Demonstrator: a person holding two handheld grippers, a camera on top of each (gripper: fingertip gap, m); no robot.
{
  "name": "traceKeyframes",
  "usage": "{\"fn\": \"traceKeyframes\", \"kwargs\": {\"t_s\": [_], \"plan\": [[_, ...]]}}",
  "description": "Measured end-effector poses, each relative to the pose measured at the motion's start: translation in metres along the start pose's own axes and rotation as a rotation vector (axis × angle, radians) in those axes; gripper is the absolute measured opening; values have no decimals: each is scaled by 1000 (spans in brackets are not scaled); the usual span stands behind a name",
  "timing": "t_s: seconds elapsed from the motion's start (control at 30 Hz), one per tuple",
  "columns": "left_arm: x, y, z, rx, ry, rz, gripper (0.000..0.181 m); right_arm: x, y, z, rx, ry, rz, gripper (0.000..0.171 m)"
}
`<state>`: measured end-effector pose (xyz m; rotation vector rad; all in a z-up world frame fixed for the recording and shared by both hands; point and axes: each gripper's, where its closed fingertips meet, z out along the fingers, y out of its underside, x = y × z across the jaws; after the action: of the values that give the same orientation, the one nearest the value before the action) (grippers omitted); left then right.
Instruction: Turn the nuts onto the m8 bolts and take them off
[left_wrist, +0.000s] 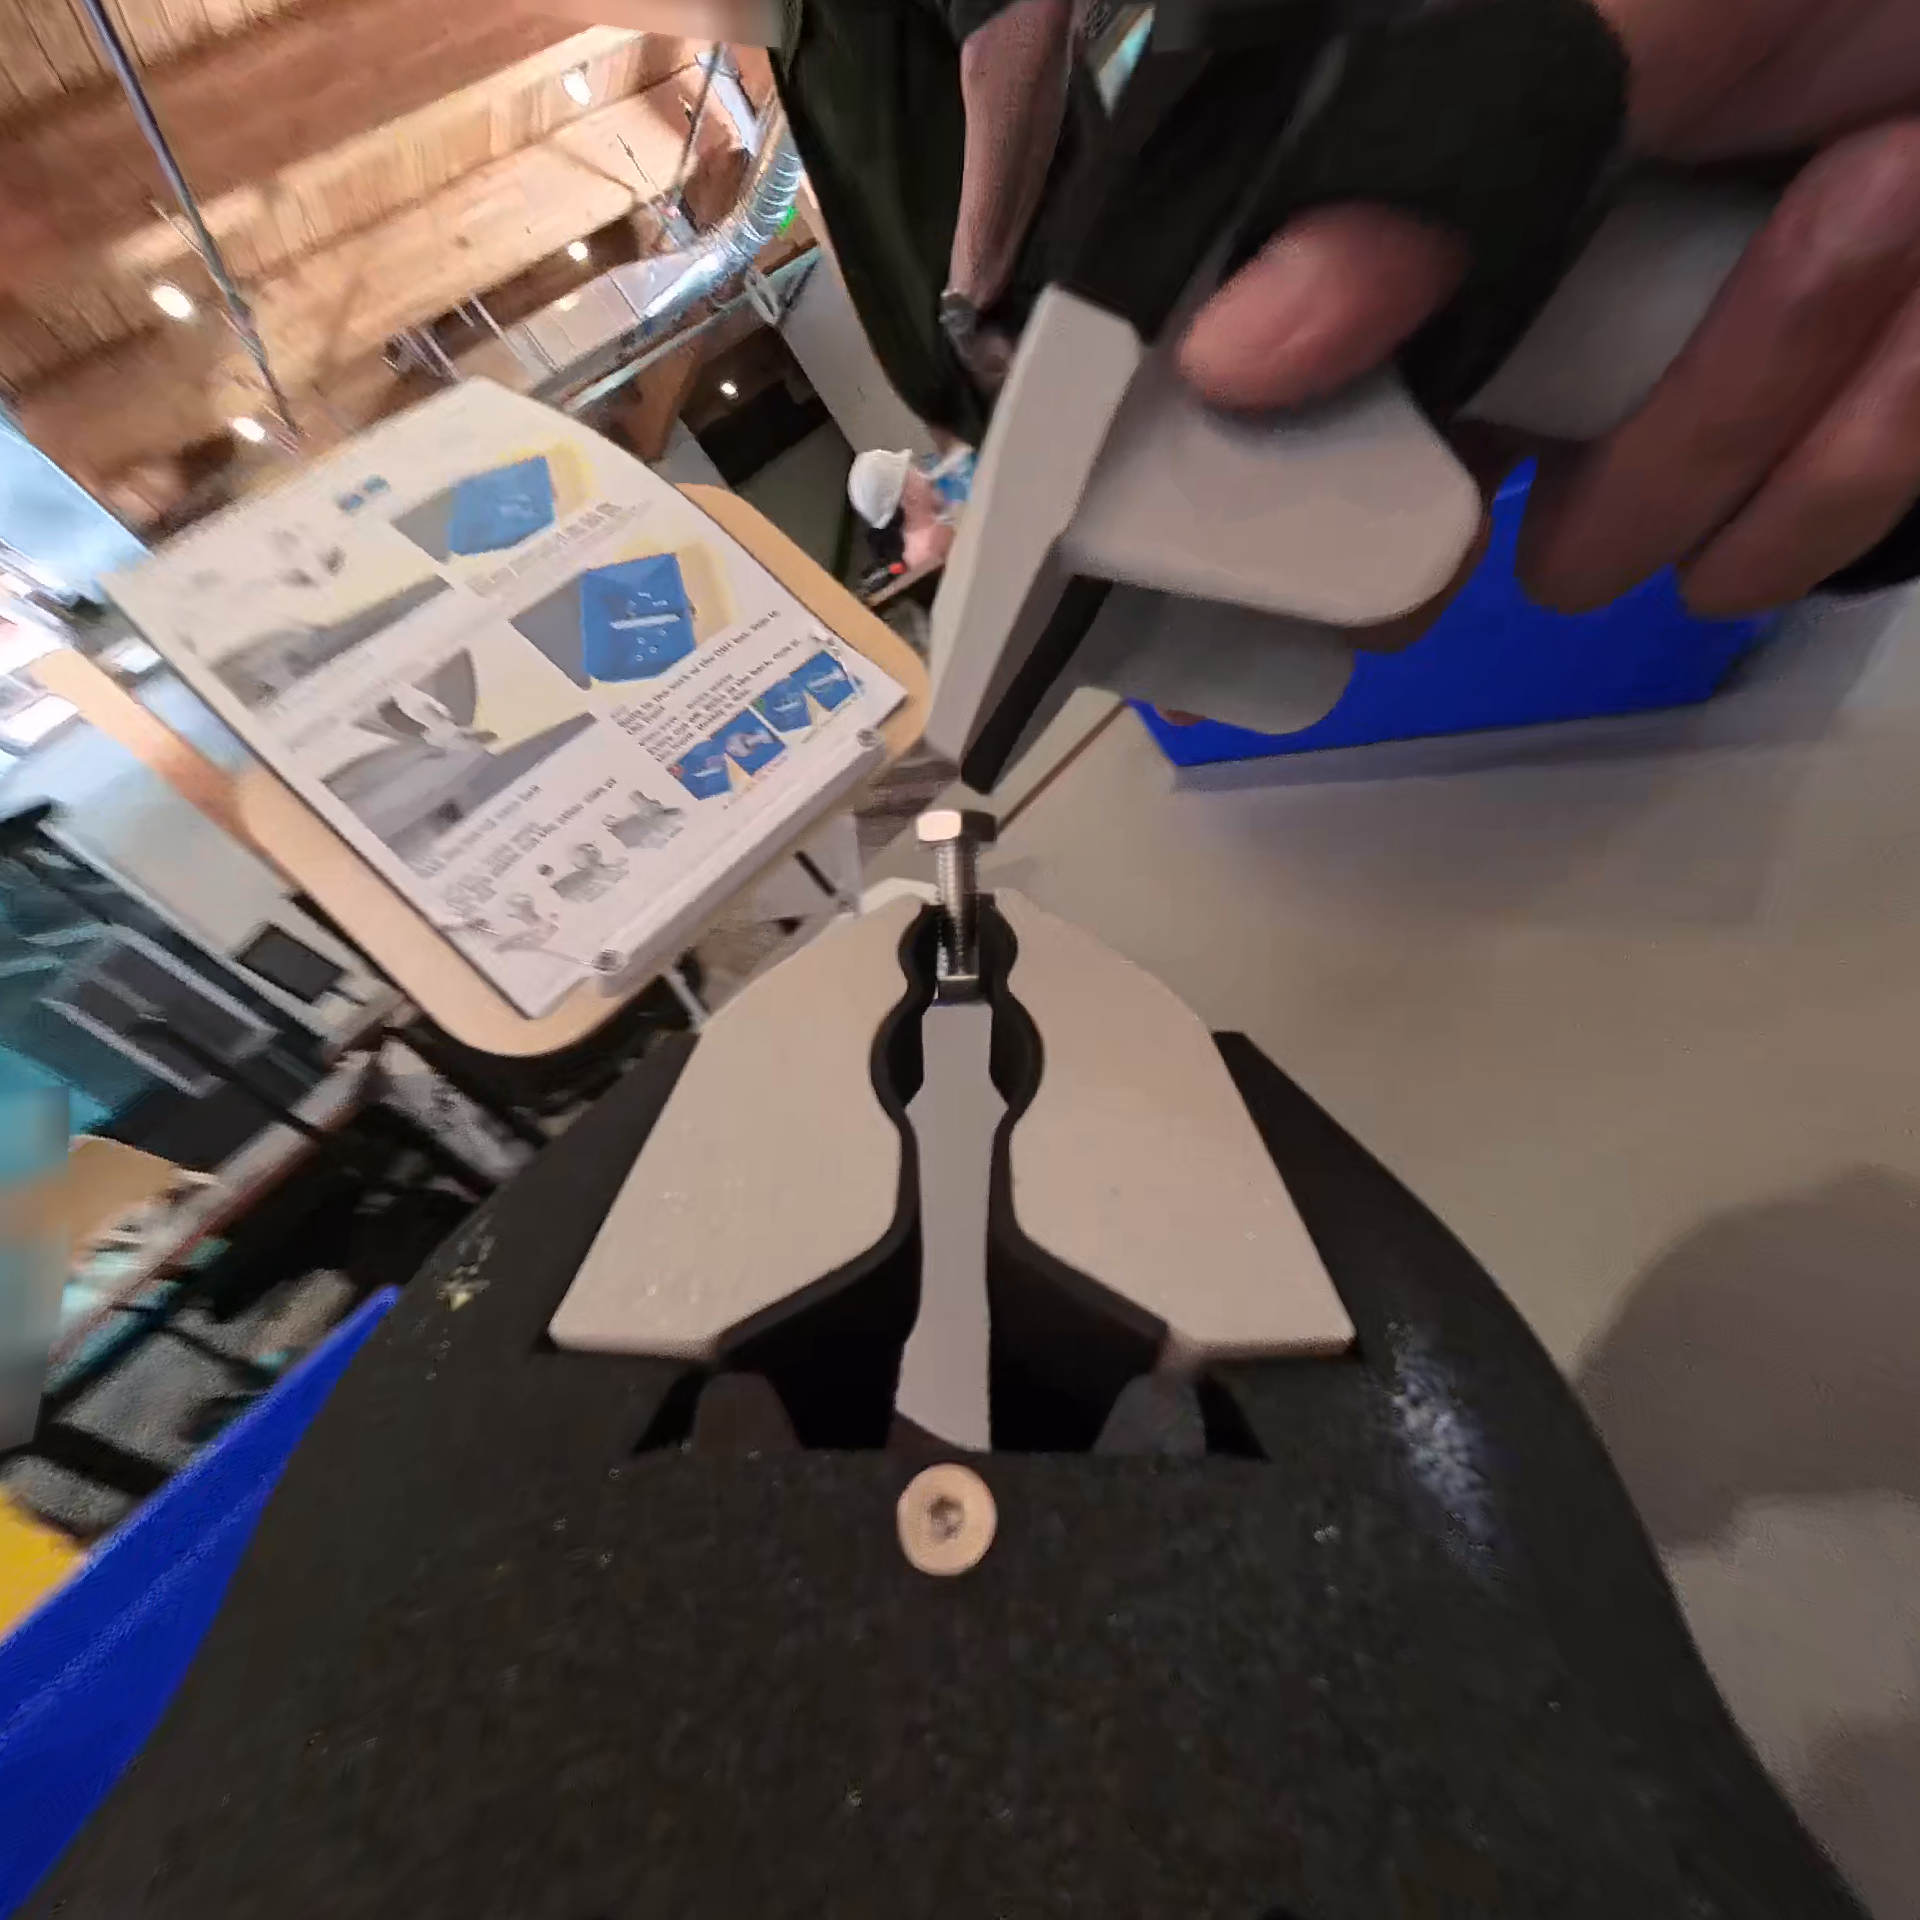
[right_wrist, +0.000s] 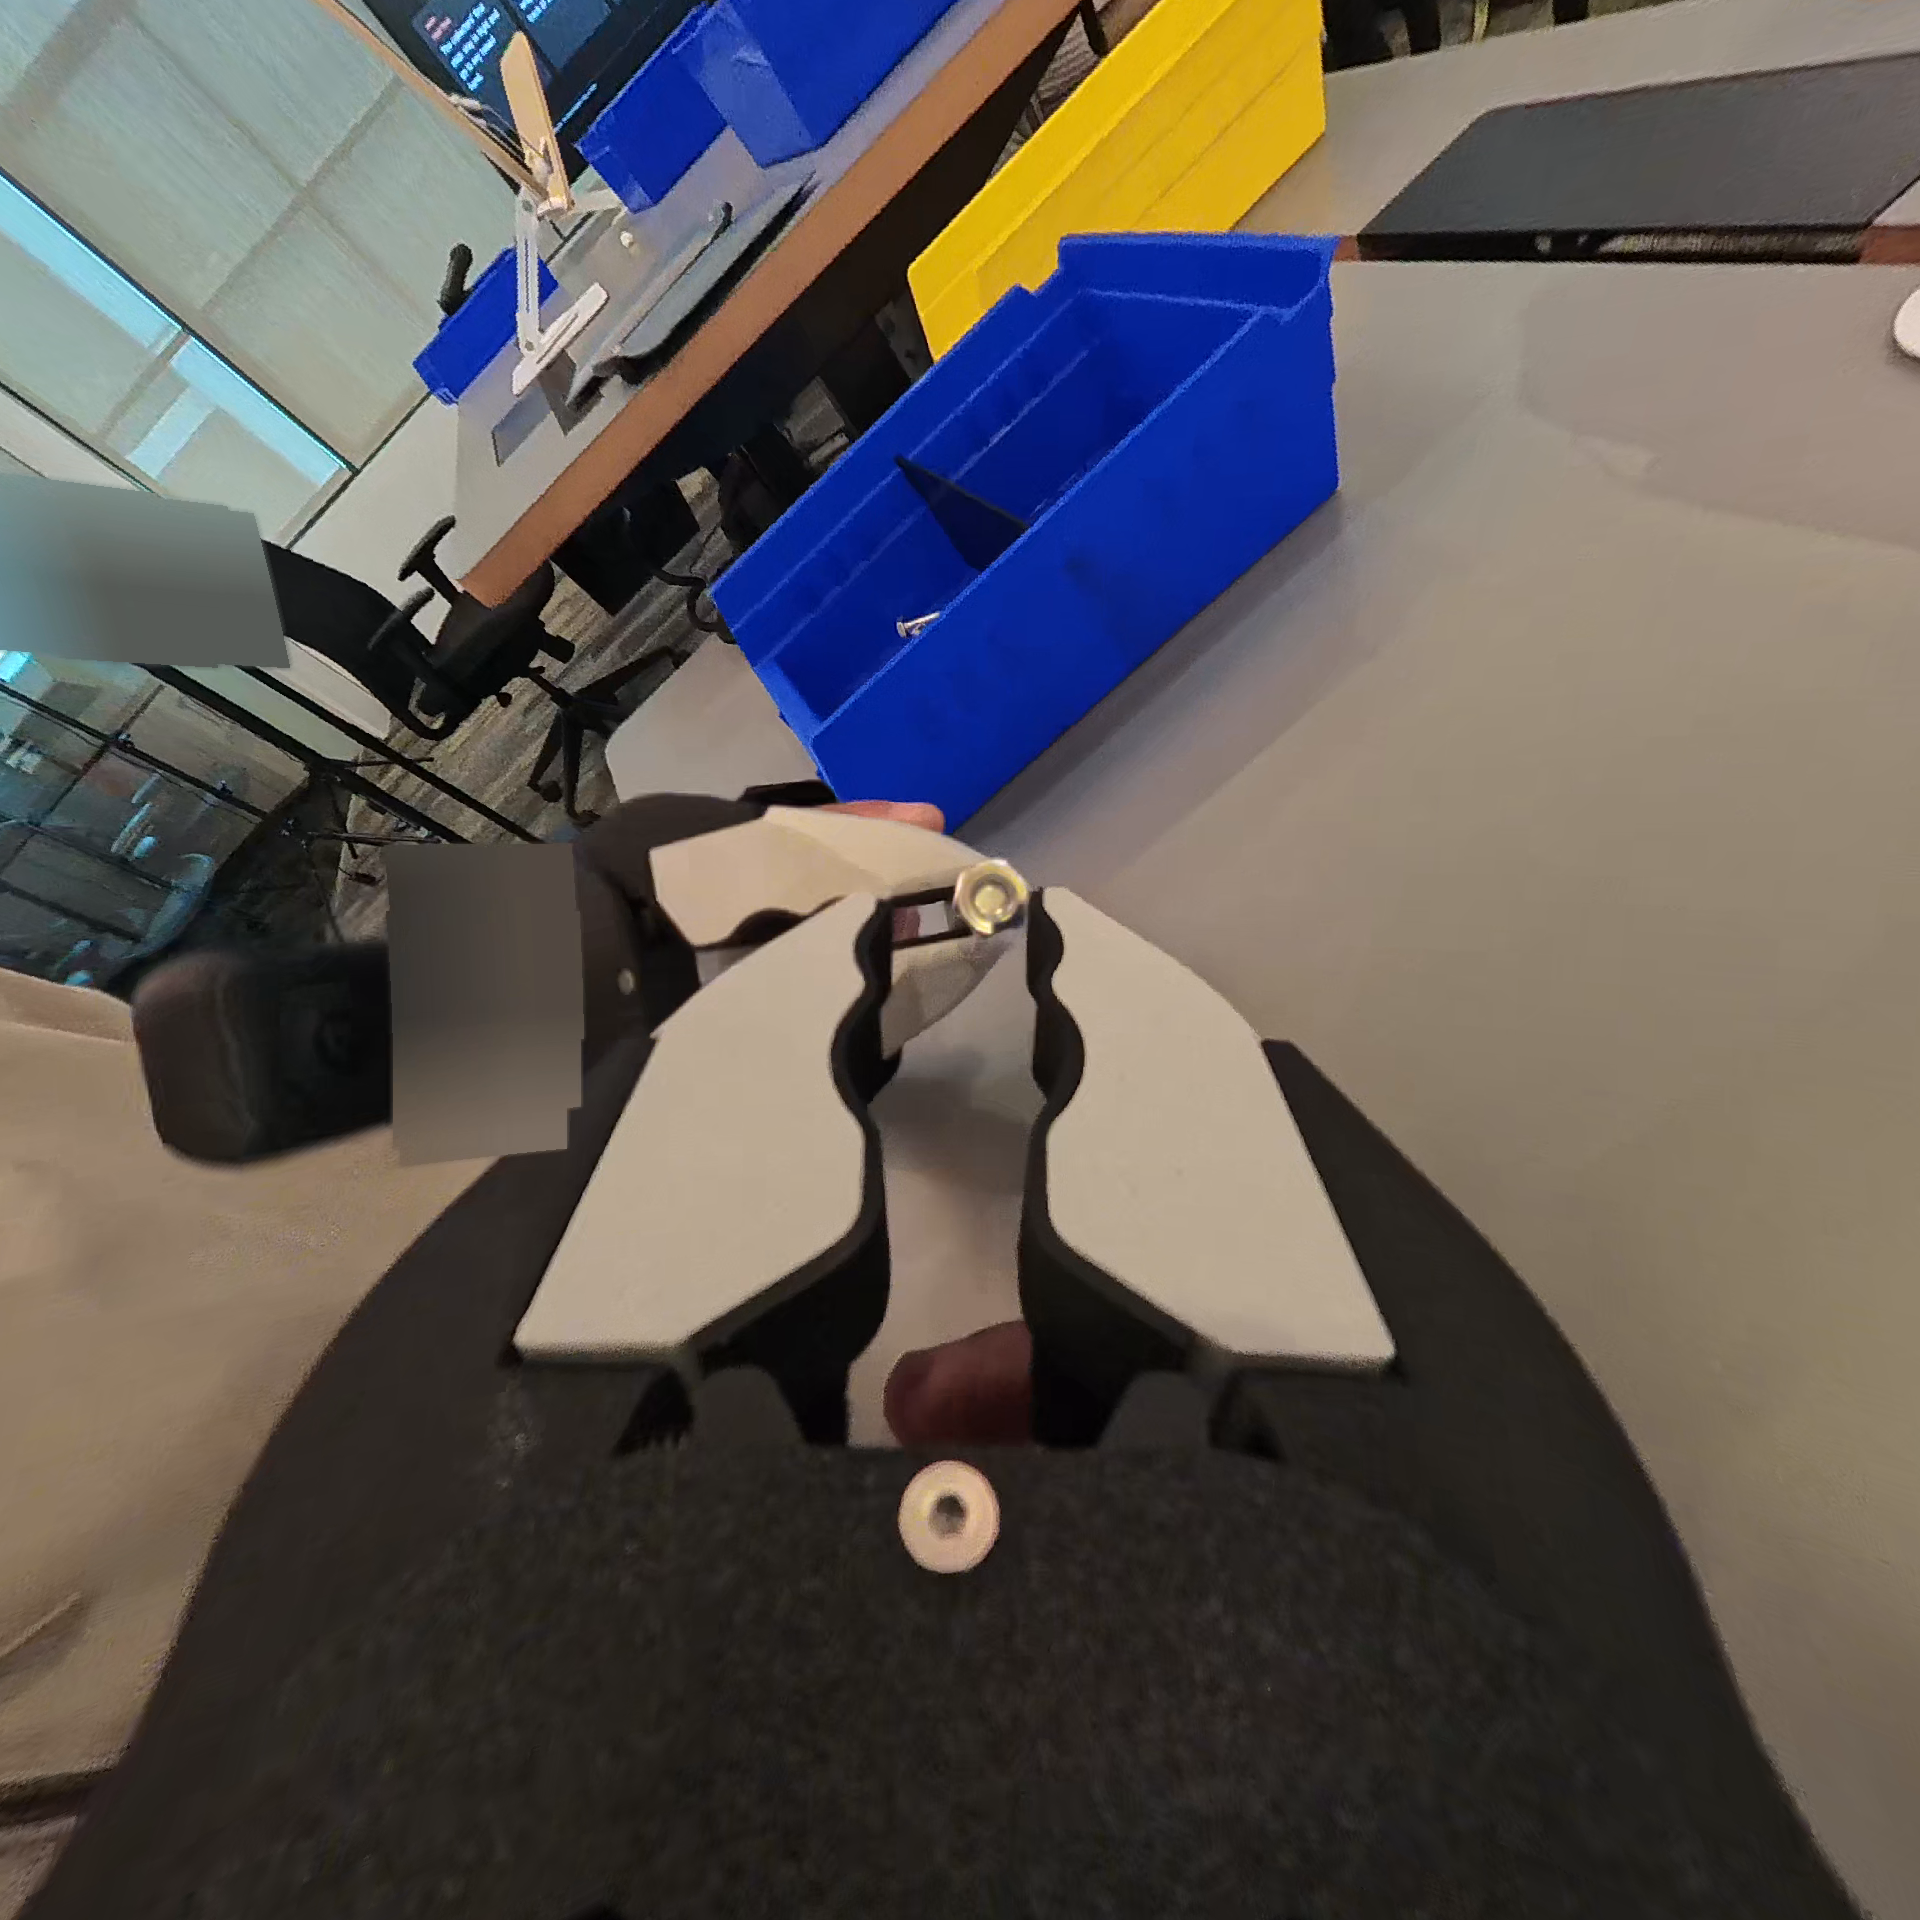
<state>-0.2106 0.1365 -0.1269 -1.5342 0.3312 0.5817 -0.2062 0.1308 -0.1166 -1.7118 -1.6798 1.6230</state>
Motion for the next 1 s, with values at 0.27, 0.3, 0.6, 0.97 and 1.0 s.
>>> {"fn": "traceKeyframes", "kwargs": {"t_s": [0.27,0.3,0.6,0.97,1.0], "plan": [[-6,-16,-12,152,251,-458,7,-10,-10,-6,-7,-80,-507,30],[-3,-20,-14,177,318,-522,7,-16,-13,-8,21,-112,-566,27],[8,-46,-38,362,708,-882,7,-49,-9,-21,12,-463,-673,19],[9,-52,-38,397,759,-932,7,-52,-1,-21,-2,-509,-644,13],[8,-52,-37,394,745,-928,7,-51,-2,-21,2,-501,-642,13]]}}
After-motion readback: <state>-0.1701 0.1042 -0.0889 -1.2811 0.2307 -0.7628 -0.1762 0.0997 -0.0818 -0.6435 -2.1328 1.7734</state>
